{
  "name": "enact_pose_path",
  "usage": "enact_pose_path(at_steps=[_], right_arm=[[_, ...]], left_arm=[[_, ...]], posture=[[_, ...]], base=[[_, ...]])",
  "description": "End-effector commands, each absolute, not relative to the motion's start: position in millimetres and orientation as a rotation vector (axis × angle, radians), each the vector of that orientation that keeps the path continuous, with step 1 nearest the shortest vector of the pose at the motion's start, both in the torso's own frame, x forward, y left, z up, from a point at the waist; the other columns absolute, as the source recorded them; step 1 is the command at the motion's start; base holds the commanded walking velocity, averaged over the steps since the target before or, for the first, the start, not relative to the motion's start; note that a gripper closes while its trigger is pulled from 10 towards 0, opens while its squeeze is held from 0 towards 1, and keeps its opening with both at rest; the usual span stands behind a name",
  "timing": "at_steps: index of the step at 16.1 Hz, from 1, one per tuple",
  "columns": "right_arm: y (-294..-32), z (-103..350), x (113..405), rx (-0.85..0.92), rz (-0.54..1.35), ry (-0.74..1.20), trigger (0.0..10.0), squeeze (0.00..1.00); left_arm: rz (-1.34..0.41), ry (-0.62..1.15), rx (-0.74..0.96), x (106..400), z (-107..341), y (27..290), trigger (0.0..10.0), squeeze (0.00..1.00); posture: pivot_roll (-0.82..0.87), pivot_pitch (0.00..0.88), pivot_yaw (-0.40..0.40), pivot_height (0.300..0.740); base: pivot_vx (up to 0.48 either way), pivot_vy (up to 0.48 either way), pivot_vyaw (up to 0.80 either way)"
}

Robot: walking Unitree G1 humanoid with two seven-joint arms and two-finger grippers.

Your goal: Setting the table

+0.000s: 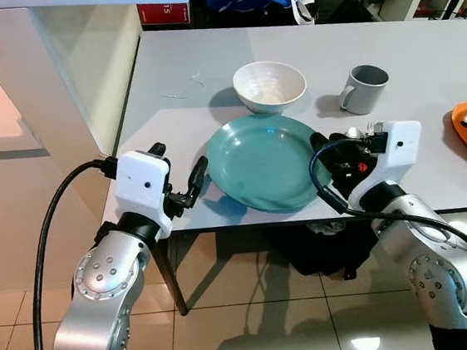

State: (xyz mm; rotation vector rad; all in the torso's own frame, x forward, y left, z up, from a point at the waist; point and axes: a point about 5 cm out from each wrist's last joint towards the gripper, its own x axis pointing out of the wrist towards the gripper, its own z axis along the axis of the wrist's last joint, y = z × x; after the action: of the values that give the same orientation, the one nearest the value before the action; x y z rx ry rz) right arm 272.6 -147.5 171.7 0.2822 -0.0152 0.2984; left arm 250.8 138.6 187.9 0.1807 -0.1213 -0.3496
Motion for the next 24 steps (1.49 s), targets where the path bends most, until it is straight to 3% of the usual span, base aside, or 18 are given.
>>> enact_pose_path(at_steps=[1,7,10,24], right_arm=[[-144.4,175.5,268.5,0.264,0.312,-0.043,10.0,0.0],[-146.5,174.9,269.0,0.267,0.289,-0.054,10.0,0.0],[-146.3,176.6,270.2,0.252,0.288,-0.062,10.0,0.0],[-152.5,174.8,276.8,0.236,0.245,-0.064,10.0,0.0]], left_arm=[[-0.337,-0.13,0.194,252.2,187.8,137.3,10.0,0.0],[-0.308,-0.123,0.209,255.6,185.8,138.8,10.0,0.0],[-0.238,-0.116,0.25,263.3,184.9,142.0,10.0,0.0],[-0.214,-0.134,0.245,270.0,189.5,139.8,10.0,0.0]], posture=[[0.02,0.054,-0.037,0.74],[0.01,0.06,-0.034,0.74],[0.0,0.067,-0.034,0.74],[0.0,0.075,-0.033,0.74]], base=[[0.0,0.0,0.0],[0.0,0.0,0.0],[0.0,-0.48,0.0],[0.0,-0.48,0.0]])
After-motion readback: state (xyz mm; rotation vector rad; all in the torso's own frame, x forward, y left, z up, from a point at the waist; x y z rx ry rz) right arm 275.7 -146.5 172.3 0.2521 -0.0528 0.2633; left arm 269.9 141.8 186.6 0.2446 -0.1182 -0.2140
